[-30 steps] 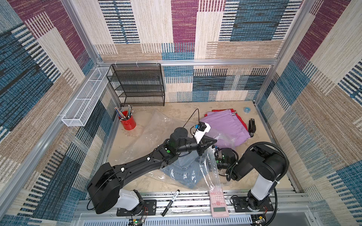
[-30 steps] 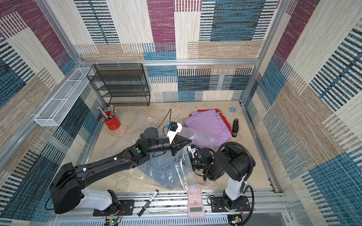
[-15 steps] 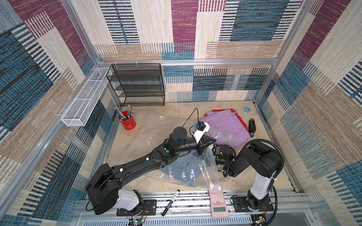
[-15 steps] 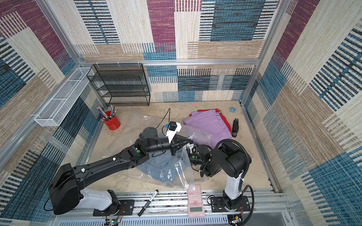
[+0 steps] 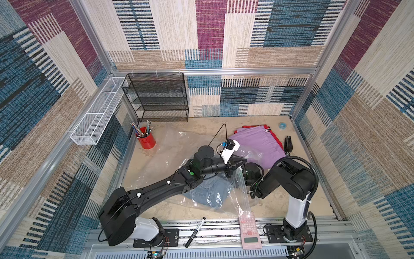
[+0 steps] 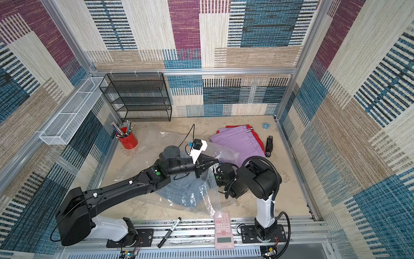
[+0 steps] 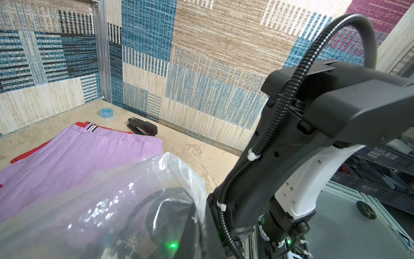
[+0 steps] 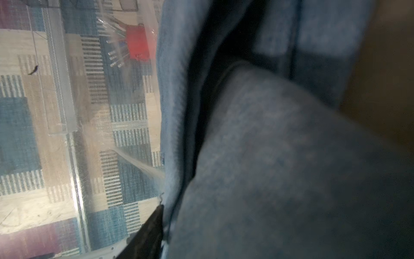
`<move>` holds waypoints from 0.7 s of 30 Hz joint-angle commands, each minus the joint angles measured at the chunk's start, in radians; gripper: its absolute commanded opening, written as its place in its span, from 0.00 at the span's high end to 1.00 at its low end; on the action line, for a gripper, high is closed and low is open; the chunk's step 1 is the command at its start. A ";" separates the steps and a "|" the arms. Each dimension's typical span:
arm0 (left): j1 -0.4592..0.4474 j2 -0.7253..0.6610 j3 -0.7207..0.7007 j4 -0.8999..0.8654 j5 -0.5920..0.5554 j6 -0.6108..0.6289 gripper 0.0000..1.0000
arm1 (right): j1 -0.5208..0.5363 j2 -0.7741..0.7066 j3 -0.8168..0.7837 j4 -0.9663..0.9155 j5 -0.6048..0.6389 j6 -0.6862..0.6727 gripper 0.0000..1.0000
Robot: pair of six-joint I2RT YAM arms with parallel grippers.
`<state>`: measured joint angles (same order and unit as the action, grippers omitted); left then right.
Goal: Take the trousers out of the vacuum bag
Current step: Take out the trousers from the vacuum bag.
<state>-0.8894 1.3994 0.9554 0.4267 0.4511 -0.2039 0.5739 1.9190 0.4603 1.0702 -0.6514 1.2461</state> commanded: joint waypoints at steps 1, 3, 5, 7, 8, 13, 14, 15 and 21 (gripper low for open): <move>0.001 -0.009 -0.008 0.024 0.011 0.004 1.00 | 0.006 0.022 0.015 0.002 0.038 0.016 0.45; 0.000 -0.010 -0.013 0.029 0.008 0.003 1.00 | 0.008 0.039 0.019 0.004 0.054 0.022 0.49; 0.000 -0.012 -0.016 0.030 0.008 0.001 1.00 | 0.009 0.059 0.016 0.029 0.064 0.037 0.55; 0.000 -0.013 -0.019 0.032 0.009 0.000 1.00 | 0.008 0.079 0.008 0.071 0.070 0.053 0.62; 0.000 -0.014 -0.020 0.032 0.009 0.000 1.00 | 0.011 0.086 0.004 0.083 0.073 0.058 0.66; 0.000 -0.017 -0.024 0.030 0.003 0.002 1.00 | 0.010 0.067 -0.023 0.123 0.075 0.043 0.83; 0.000 -0.017 -0.023 0.031 0.002 0.002 1.00 | 0.010 0.053 -0.030 0.125 0.077 0.037 0.84; 0.001 -0.017 -0.025 0.030 0.000 0.003 1.00 | 0.011 0.034 -0.042 0.125 0.079 0.027 0.87; 0.000 -0.019 -0.035 0.032 -0.018 0.005 1.00 | 0.010 -0.152 -0.104 0.076 0.072 -0.045 0.94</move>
<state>-0.8902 1.3872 0.9272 0.4313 0.4473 -0.2043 0.5831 1.8332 0.3714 1.1408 -0.5743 1.2530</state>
